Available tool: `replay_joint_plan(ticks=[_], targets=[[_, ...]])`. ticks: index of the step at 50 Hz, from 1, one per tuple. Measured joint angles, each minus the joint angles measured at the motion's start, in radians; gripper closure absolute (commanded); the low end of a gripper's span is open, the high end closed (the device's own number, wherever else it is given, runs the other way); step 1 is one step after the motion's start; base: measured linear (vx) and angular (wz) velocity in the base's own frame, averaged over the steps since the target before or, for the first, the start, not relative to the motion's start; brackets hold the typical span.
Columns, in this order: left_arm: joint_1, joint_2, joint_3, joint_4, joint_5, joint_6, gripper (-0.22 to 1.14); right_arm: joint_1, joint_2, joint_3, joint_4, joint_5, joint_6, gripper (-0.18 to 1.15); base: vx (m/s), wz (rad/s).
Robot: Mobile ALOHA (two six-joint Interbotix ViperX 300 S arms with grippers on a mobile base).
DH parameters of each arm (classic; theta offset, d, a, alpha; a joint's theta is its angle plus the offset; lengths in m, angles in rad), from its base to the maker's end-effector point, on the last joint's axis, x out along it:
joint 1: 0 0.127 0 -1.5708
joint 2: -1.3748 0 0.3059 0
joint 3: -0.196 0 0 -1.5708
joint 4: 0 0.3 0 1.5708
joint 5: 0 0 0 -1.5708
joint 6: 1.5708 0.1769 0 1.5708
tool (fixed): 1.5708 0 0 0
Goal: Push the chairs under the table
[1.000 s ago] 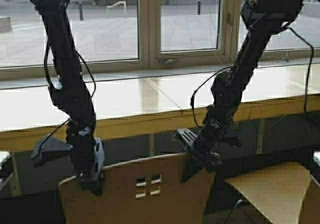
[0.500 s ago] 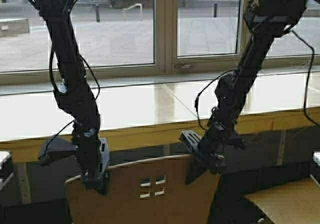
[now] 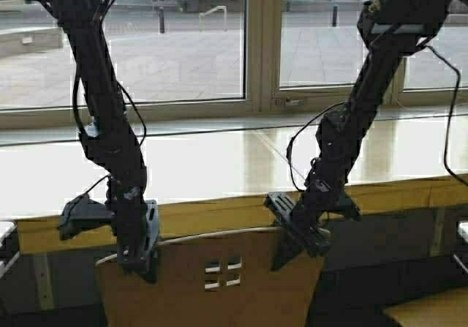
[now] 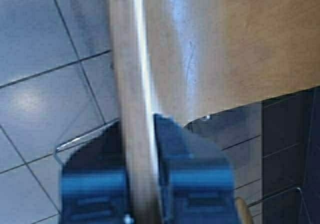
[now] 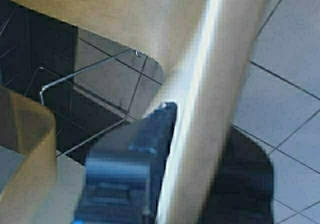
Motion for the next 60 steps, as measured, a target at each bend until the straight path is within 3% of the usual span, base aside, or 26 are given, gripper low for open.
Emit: replay_joint_plan(ticks=[50,60], targets=[[0.012,0.055,-0.092,0.026,0.002,0.02,0.87,-0.012,0.029,-0.034,0.002,-0.006,0.002,0.93,0.14,0.04],[0.012,0.057,-0.092,0.028,0.011,0.018,0.79,-0.012,0.029,-0.034,0.002,-0.006,0.002,0.91,0.01,0.01]])
